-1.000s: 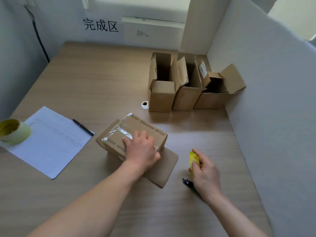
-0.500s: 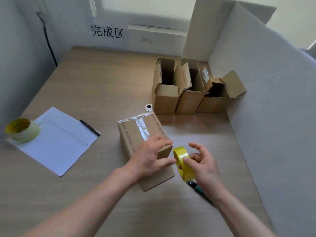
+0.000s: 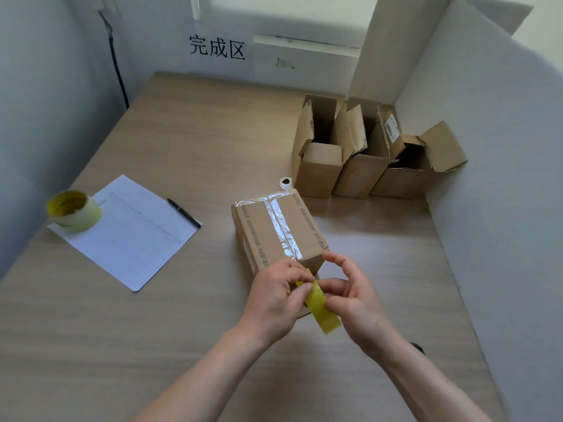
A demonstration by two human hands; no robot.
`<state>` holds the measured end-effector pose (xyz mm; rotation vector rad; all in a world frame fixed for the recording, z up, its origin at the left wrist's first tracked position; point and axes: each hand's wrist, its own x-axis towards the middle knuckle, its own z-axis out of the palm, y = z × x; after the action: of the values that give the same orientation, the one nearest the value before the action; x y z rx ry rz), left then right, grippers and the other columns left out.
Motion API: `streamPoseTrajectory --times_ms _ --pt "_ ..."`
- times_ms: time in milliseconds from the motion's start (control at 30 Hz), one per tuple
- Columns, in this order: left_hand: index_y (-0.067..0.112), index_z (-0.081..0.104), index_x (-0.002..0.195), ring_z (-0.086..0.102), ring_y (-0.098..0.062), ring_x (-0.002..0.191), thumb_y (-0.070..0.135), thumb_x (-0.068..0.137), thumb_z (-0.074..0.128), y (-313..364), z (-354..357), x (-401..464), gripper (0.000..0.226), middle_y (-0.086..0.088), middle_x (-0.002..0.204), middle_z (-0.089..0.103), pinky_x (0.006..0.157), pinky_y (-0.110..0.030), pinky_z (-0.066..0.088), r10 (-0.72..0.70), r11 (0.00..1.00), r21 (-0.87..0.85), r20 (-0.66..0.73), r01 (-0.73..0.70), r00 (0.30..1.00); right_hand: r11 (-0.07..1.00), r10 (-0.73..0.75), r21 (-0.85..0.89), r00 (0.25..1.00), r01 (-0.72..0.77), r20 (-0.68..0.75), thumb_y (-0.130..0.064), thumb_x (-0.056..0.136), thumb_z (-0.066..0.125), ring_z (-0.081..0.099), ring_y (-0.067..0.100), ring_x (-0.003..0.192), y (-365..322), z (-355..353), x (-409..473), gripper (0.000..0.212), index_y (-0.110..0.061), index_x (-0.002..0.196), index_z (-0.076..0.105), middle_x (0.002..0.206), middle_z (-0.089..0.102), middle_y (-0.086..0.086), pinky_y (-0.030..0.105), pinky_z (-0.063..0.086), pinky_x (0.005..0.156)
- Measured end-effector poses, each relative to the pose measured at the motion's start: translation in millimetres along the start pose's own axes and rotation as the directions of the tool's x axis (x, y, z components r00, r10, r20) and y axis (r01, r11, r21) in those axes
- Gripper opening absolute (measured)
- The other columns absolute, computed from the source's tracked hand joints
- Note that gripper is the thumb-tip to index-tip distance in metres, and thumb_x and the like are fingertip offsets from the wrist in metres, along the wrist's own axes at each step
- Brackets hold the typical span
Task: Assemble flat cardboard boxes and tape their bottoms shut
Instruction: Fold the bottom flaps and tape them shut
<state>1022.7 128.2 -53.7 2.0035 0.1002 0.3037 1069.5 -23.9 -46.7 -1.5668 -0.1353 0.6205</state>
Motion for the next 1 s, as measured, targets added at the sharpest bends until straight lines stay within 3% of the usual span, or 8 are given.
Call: streamPoseTrajectory --times_ms 200,433,567,700,900,1000 --pt "0.017 0.07 0.078 0.05 -0.005 0.074 0.007 0.079 0.069 -7.7 -7.6 8.2 0.01 0.007 0.084 0.058 0.069 -0.021 0.041 0.043 0.984 0.162 0.17 -0.071 0.984 0.998 0.05 -0.038 0.999 -0.05 0.009 0.0 0.059 0.058 0.068 0.022 0.078 0.6 -0.4 -0.1 0.073 -0.027 0.126 0.048 0.085 0.075 0.016 0.031 0.051 0.065" --pt "0.018 0.048 0.085 0.041 -0.018 0.083 0.014 0.089 0.048 -15.4 2.2 -0.7 0.006 -0.001 0.092 0.045 0.071 -0.035 0.038 0.119 0.915 0.333 0.315 -0.227 0.942 0.989 0.111 -0.1 0.993 -0.106 0.042 0.002 0.059 0.059 0.07 0.036 0.085 4.9 -3.1 -3.2 0.078 -0.031 0.129 0.047 0.087 0.074 0.018 0.047 0.054 0.079" --pt "0.027 0.039 0.085 0.04 -0.017 0.084 0.021 0.087 0.041 -21.7 4.2 -6.8 0.006 0.004 0.093 0.042 0.07 -0.035 0.038 0.055 0.929 0.33 0.322 -0.166 0.945 0.968 0.124 -0.218 0.992 -0.123 -0.005 -0.004 0.058 0.058 0.069 0.018 0.075 6.3 -4.7 2.2 0.073 -0.035 0.124 0.049 0.083 0.076 0.007 0.034 0.052 0.065" --pt "0.027 0.039 0.085 0.043 -0.016 0.084 0.021 0.091 0.044 -25.0 4.4 -6.3 0.009 0.005 0.093 0.045 0.073 -0.036 0.04 -0.014 0.939 0.328 0.327 -0.1 0.945 0.93 0.077 -0.36 0.997 -0.081 -0.025 -0.014 0.06 0.055 0.066 0.012 0.069 6.9 -0.6 5.8 0.062 -0.058 0.103 0.054 0.083 0.075 -0.002 0.023 0.047 0.056" --pt "0.027 0.05 0.079 0.046 -0.005 0.073 0.019 0.083 0.065 -22.4 -4.4 1.6 0.017 0.01 0.081 0.051 0.064 -0.015 0.033 -0.004 0.979 0.192 0.35 -0.067 0.937 0.957 0.109 -0.269 0.994 -0.11 -0.021 -0.007 0.056 0.058 0.069 0.02 0.073 -0.4 -8.3 6.8 0.058 -0.029 0.11 0.059 0.084 0.076 0.006 0.034 0.053 0.062" --pt "0.026 0.051 0.076 0.046 -0.006 0.072 0.016 0.084 0.063 -21.5 -2.6 1.8 0.017 0.01 0.078 0.052 0.064 -0.017 0.033 0.004 0.984 0.172 0.288 -0.056 0.958 0.978 0.124 -0.173 0.991 -0.115 0.045 0.0 0.057 0.059 0.068 0.018 0.074 -7.9 -12.7 6.6 0.063 -0.021 0.116 0.057 0.088 0.076 0.011 0.028 0.053 0.061"
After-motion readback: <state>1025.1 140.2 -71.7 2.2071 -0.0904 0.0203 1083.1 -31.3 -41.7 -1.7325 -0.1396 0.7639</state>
